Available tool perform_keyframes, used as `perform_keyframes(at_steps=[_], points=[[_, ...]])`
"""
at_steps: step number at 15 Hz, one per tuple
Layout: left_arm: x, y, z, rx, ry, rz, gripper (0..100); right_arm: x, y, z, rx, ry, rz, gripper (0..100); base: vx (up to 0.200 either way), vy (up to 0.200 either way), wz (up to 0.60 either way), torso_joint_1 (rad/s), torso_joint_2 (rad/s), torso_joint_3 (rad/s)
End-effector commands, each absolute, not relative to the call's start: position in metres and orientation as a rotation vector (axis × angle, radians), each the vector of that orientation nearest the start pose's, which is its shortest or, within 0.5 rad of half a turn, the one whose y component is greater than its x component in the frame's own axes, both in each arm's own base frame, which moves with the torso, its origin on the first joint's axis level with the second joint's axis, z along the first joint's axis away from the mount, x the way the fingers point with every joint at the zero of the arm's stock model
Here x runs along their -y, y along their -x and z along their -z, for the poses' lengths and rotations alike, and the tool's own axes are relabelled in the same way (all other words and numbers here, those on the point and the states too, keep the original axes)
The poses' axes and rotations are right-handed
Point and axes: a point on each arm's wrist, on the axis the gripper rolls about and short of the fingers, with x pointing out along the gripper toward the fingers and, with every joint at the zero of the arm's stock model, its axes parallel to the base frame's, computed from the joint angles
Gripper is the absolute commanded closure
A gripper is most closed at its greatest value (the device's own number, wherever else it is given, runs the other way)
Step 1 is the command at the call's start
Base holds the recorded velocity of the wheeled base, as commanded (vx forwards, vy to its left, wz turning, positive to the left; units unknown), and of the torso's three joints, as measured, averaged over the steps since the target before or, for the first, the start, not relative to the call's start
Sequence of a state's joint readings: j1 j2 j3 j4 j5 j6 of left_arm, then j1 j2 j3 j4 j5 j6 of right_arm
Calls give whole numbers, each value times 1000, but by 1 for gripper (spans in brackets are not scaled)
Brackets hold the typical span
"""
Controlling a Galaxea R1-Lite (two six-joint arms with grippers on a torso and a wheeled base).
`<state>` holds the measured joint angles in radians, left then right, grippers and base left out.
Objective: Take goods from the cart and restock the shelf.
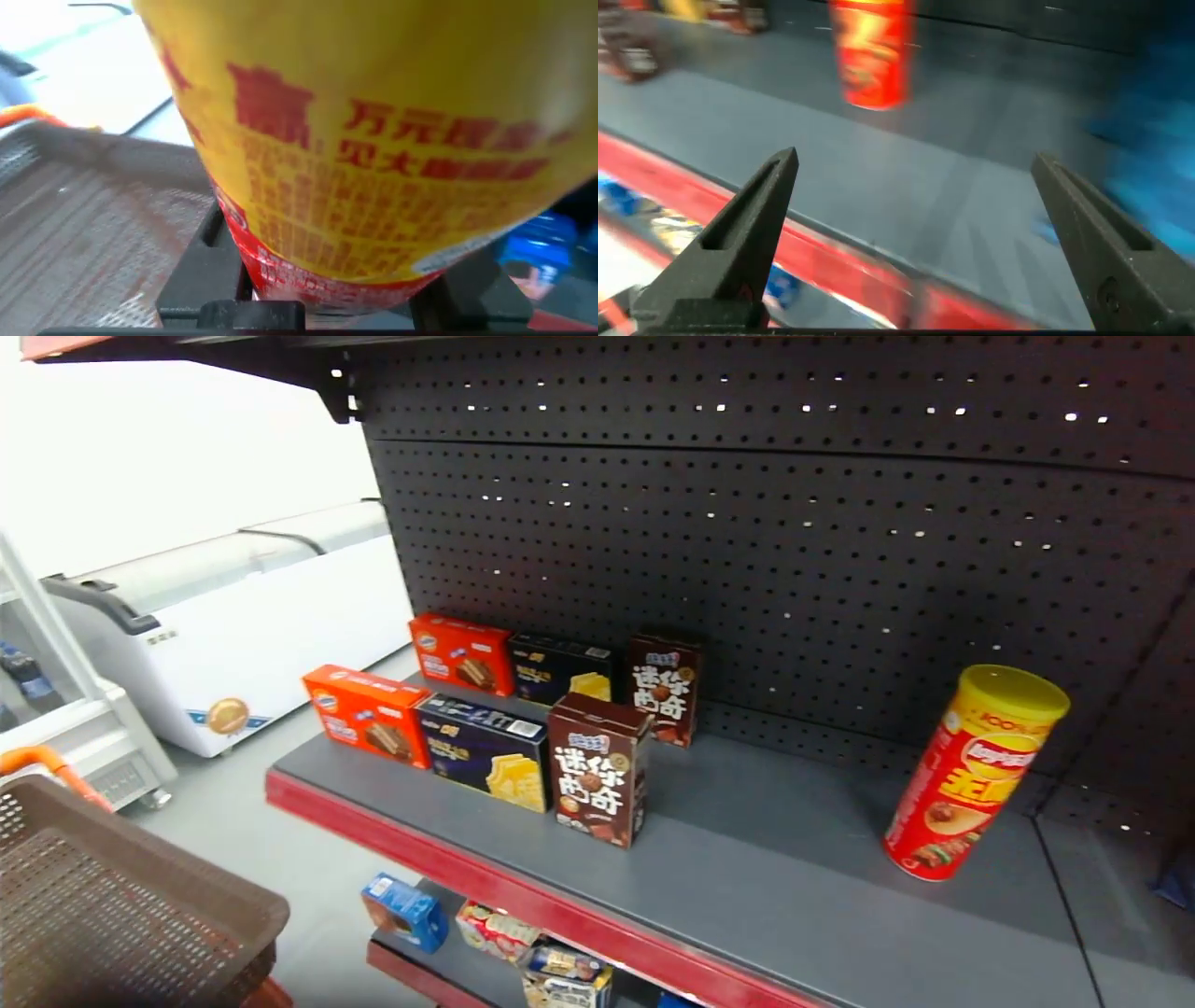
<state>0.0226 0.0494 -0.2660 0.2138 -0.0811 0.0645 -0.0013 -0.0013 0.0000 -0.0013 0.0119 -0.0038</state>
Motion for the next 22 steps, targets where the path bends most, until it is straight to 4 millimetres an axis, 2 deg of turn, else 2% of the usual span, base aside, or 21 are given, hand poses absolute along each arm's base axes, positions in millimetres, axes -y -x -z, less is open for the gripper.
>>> perform_keyframes(at_steps=[1,7,14,17,22], points=[[2,44,-123,13,-63,66,100,0,23,-76,2,5,-11,0,0,0,-600,2,2,2],[2,42,-120,0,-61,66,100,0,23,-76,2,3,-11,0,0,0,-600,-1,2,1],[2,43,-121,8,-62,67,100,0,23,-76,2,5,-11,0,0,0,0,0,0,0],[2,44,-120,11,-62,67,100,0,23,-76,2,3,-11,0,0,0,-600,1,4,1],[2,45,-121,22,-62,64,100,0,23,-76,2,3,-11,0,0,0,0,0,0,0]])
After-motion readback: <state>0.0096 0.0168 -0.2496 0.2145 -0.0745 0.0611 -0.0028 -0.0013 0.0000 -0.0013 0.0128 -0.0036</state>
